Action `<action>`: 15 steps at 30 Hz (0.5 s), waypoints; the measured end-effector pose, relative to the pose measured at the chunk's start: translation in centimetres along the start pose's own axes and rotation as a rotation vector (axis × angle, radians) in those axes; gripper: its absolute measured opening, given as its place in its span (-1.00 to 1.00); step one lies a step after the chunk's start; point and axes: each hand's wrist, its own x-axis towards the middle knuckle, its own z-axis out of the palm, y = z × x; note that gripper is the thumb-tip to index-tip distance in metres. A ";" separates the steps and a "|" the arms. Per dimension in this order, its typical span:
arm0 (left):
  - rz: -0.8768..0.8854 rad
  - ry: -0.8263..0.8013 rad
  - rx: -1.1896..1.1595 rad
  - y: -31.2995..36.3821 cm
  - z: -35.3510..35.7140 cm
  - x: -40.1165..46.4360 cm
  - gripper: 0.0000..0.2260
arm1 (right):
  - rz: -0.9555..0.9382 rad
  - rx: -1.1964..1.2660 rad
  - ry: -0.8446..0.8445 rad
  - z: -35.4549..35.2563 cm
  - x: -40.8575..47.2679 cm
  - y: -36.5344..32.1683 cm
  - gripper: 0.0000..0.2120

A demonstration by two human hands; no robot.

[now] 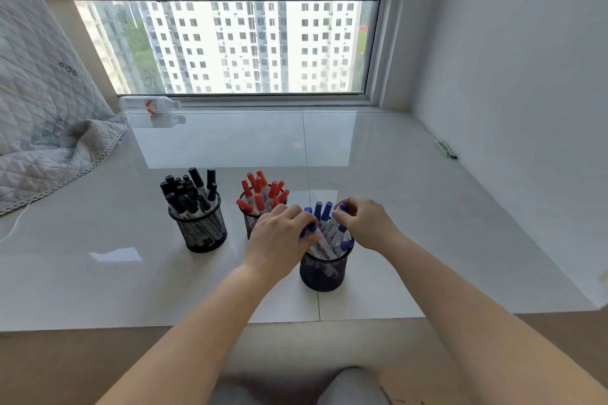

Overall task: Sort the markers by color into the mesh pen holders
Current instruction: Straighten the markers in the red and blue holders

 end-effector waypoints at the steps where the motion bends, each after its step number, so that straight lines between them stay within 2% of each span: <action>1: -0.011 -0.009 -0.002 -0.2 0.1 0.2 -0.69 | 0.000 -0.007 -0.005 0.0 0.1 0.0 -0.81; 6: -0.114 -0.055 -0.116 -0.7 0.4 1.2 -0.72 | 0.039 0.034 -0.040 0.2 0.3 0.0 -0.84; 9: -0.121 -0.053 -0.161 -0.7 0.2 1.2 -0.75 | -0.007 0.047 -0.021 0.1 0.2 -0.4 -0.84; 15: -0.276 0.233 -0.477 -1.0 -1.3 1.2 -0.89 | -0.154 0.187 0.281 -1.1 0.4 -1.5 -0.90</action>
